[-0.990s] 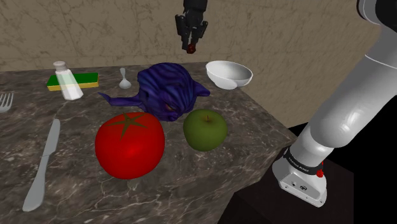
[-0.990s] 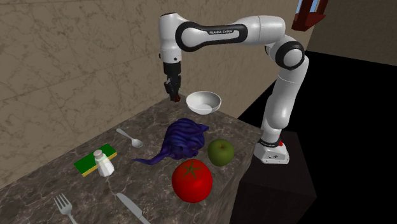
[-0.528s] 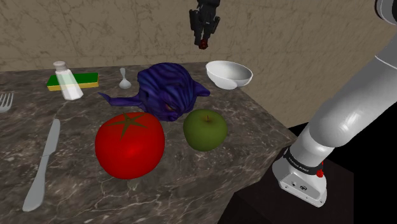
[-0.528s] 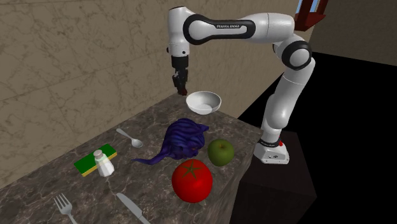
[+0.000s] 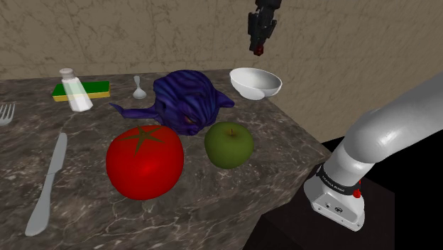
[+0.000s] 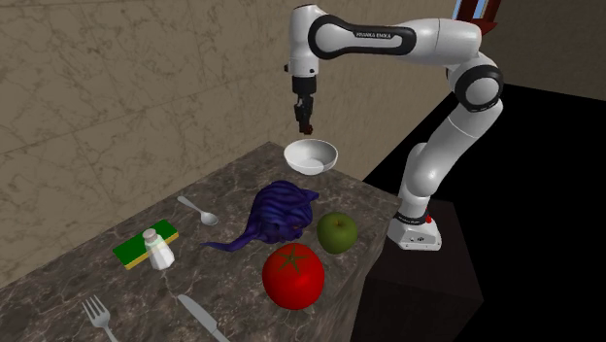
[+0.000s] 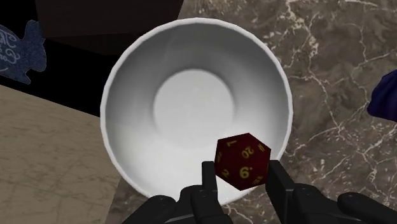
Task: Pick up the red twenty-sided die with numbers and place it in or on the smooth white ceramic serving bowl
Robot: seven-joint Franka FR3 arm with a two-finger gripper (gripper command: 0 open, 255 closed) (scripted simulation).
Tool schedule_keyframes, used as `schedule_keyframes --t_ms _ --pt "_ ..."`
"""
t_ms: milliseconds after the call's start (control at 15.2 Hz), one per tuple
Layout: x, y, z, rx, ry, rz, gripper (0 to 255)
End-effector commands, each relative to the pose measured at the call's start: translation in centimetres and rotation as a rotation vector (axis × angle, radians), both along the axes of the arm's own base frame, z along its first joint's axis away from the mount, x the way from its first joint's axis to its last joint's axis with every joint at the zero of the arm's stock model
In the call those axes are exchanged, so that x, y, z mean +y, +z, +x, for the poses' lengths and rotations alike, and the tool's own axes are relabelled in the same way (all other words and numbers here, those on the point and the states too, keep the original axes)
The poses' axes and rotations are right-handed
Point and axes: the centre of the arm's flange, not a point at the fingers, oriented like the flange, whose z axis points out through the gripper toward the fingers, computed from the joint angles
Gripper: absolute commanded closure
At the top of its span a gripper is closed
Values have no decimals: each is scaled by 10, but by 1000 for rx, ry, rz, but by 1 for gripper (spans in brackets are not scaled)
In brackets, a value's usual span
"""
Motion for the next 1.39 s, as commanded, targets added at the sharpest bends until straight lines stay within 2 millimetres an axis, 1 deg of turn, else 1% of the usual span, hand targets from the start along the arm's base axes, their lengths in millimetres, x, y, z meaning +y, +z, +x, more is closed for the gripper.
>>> schedule_keyframes --t_ms 0,924,1320 --pt "-13 -4 -9 0 2 1 255" --pt "-13 -79 -9 0 2 1 255" --pt "-13 -79 -9 0 2 1 255"
